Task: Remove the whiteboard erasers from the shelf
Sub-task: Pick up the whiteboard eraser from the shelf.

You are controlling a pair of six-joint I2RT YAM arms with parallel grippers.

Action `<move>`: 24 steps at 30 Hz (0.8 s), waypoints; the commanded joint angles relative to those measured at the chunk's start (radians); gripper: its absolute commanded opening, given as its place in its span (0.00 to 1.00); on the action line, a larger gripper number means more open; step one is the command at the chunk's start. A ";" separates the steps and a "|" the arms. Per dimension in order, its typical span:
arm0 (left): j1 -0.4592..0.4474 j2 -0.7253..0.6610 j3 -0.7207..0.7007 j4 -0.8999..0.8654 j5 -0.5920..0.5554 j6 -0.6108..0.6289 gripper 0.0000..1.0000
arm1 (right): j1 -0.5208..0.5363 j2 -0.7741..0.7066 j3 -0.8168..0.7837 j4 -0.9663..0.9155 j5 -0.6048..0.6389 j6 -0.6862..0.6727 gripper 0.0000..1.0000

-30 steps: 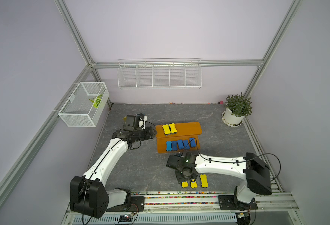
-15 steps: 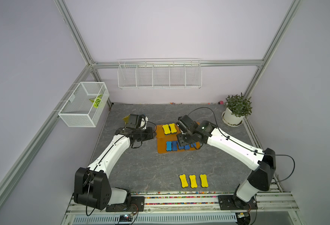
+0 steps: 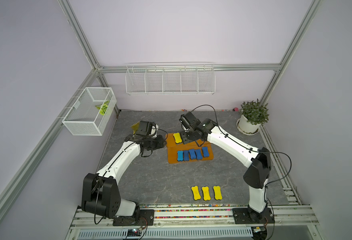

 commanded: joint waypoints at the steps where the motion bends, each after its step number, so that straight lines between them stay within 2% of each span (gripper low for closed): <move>1: -0.003 0.007 0.011 -0.003 -0.013 0.023 0.38 | -0.007 0.009 0.026 0.017 0.025 -0.001 0.57; 24: 0.005 0.010 0.003 0.000 -0.013 0.026 0.38 | -0.022 0.123 0.096 -0.004 0.058 0.018 0.56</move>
